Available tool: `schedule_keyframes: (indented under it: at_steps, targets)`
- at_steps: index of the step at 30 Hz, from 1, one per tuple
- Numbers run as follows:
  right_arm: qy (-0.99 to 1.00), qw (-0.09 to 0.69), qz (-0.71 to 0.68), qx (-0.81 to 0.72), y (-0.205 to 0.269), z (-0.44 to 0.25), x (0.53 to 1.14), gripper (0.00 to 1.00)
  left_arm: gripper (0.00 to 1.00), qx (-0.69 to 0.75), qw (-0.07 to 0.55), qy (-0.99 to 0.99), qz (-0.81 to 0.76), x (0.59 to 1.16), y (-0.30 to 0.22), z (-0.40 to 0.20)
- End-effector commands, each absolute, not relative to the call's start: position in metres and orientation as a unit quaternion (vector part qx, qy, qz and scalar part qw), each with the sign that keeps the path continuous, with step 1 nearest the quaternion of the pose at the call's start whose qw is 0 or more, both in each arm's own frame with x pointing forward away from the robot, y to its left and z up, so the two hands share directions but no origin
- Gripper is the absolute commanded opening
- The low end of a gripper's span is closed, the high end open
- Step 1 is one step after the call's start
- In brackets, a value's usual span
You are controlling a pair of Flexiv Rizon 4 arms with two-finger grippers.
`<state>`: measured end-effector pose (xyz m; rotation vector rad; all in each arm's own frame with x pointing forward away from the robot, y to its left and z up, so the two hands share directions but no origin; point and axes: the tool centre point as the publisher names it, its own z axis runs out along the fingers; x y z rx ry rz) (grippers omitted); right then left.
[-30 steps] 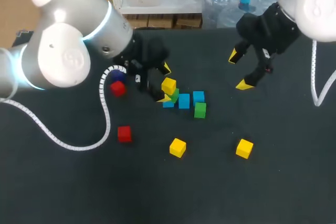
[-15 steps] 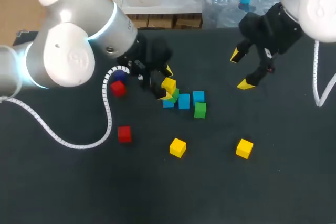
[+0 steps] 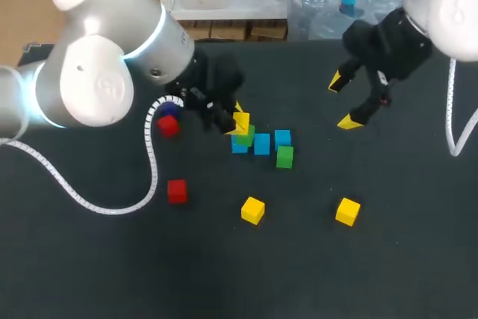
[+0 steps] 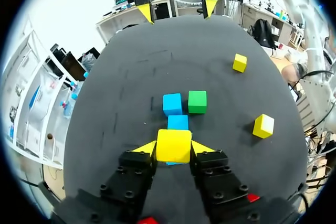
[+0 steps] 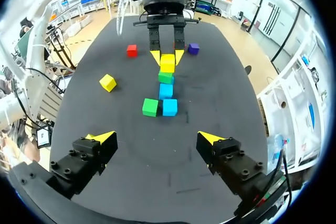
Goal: Place the blue cubes, place green cubes on the blue cubes, place the yellow cubes on the green cubes, then place the red cubes on the yellow cubes, and place purple cube on the red cubes.
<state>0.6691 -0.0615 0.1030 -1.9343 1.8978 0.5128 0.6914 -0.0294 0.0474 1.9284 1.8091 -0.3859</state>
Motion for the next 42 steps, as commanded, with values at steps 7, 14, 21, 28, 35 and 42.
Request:
schedule_keyframes:
  at_steps: [7, 14, 21, 28, 35, 42]
  targets:
    - [0.669, 0.187, 0.193, -0.693, -0.056, 0.096, 0.675, 1.00, 0.00, 0.688, 0.237, 0.675, -0.118, 0.678, -0.014, 0.059]
    - [0.662, 0.187, 0.200, -0.698, -0.051, 0.093, 0.679, 1.00, 0.00, 0.668, 0.220, 0.703, -0.100, 0.663, 0.006, 0.061]
    - [0.658, 0.187, 0.203, -0.700, -0.049, 0.091, 0.682, 1.00, 0.00, 0.630, 0.193, 0.745, -0.102, 0.635, 0.032, 0.048]
    - [0.659, 0.185, 0.206, -0.699, -0.050, 0.089, 0.682, 1.00, 0.00, 0.609, 0.168, 0.767, -0.113, 0.618, 0.034, 0.027]
    - [0.661, 0.183, 0.204, -0.699, -0.052, 0.090, 0.681, 1.00, 0.00, 0.593, 0.148, 0.782, -0.118, 0.618, 0.046, 0.008]
    - [0.662, 0.181, 0.203, -0.698, -0.051, 0.090, 0.680, 1.00, 0.00, 0.581, 0.136, 0.794, -0.119, 0.612, 0.057, -0.001]
